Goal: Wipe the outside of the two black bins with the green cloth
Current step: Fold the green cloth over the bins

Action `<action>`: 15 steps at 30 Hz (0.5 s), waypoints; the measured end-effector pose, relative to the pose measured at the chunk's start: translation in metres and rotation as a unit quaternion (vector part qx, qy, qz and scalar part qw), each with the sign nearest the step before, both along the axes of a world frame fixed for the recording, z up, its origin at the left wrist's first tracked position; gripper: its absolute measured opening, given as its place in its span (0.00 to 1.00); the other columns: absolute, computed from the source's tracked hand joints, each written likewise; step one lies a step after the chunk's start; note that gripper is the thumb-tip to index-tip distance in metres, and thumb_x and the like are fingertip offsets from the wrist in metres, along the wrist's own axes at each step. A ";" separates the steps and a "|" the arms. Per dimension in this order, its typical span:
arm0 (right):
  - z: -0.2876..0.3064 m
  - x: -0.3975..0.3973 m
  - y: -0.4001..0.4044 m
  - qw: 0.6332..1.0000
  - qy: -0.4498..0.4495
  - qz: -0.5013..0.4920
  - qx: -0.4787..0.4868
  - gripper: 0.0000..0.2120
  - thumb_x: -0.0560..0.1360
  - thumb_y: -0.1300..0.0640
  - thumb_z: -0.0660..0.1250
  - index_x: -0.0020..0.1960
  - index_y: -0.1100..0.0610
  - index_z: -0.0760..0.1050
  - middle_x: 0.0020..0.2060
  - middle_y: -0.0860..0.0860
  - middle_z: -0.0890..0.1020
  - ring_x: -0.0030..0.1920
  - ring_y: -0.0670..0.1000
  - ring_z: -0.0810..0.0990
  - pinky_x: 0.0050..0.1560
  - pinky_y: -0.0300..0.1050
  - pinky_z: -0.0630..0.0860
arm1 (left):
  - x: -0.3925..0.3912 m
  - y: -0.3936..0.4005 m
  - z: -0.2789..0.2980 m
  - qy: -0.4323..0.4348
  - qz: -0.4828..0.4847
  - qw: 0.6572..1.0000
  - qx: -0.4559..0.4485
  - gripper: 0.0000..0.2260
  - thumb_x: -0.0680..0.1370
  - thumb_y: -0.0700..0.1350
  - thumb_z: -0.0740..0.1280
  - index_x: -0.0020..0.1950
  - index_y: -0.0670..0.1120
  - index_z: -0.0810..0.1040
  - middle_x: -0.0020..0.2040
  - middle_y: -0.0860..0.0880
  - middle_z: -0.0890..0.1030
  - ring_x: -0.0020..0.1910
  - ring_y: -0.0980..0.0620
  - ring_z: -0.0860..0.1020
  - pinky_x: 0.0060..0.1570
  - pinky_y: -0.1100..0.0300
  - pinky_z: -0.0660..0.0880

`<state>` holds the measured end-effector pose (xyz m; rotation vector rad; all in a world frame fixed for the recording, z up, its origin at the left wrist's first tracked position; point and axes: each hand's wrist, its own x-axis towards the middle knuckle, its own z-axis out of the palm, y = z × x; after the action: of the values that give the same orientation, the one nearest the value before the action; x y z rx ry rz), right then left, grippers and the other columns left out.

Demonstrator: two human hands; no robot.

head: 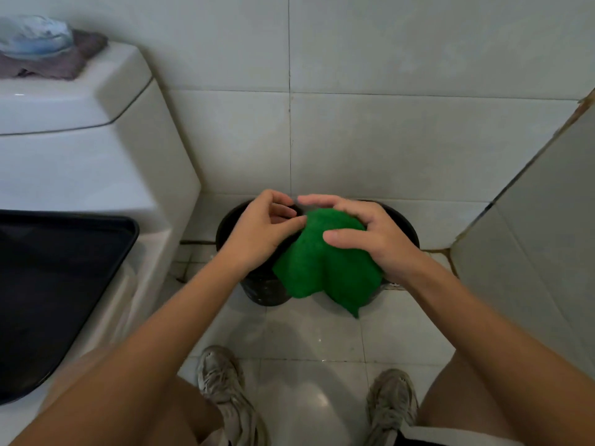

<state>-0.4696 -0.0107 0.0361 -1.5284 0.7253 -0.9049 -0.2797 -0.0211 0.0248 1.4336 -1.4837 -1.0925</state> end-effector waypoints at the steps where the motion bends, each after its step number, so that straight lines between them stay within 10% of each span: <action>1: -0.001 0.001 -0.001 0.999 -0.021 -0.025 0.014 0.05 0.71 0.57 0.71 0.47 0.54 0.82 0.53 0.48 0.83 0.52 0.49 0.82 0.51 0.45 0.78 | -0.005 0.003 0.001 -0.012 0.020 0.999 -0.028 0.06 0.76 0.43 0.71 0.50 0.44 0.76 0.45 0.47 0.81 0.42 0.53 0.80 0.43 0.63 0.77; 5: -0.001 0.002 -0.006 0.992 -0.004 -0.123 -0.033 0.03 0.75 0.57 0.68 0.42 0.53 0.75 0.33 0.42 0.78 0.36 0.41 0.77 0.38 0.35 0.74 | -0.011 0.022 0.014 0.083 -0.111 0.990 0.029 0.14 0.79 0.53 0.64 0.54 0.43 0.81 0.49 0.48 0.84 0.48 0.57 0.82 0.47 0.65 0.77; 10: -0.003 -0.002 -0.010 0.983 0.129 -0.073 -0.105 0.06 0.75 0.53 0.68 0.50 0.49 0.72 0.38 0.38 0.79 0.39 0.39 0.78 0.40 0.33 0.72 | -0.009 0.018 0.007 -0.027 -0.124 0.992 -0.011 0.12 0.75 0.46 0.72 0.56 0.43 0.78 0.46 0.48 0.83 0.42 0.59 0.82 0.39 0.67 0.77; 15: -0.008 -0.002 -0.008 0.983 0.163 -0.047 -0.073 0.15 0.74 0.47 0.69 0.57 0.43 0.68 0.45 0.34 0.80 0.47 0.39 0.81 0.44 0.34 0.76 | 0.011 0.004 0.008 0.046 -0.156 0.986 0.040 0.11 0.75 0.34 0.70 0.57 0.38 0.78 0.48 0.41 0.83 0.45 0.51 0.82 0.44 0.61 0.79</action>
<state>-0.4718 -0.0182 0.0285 -1.8112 0.9900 -0.7984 -0.2687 -0.0167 0.0327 1.2101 -1.6493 -1.4019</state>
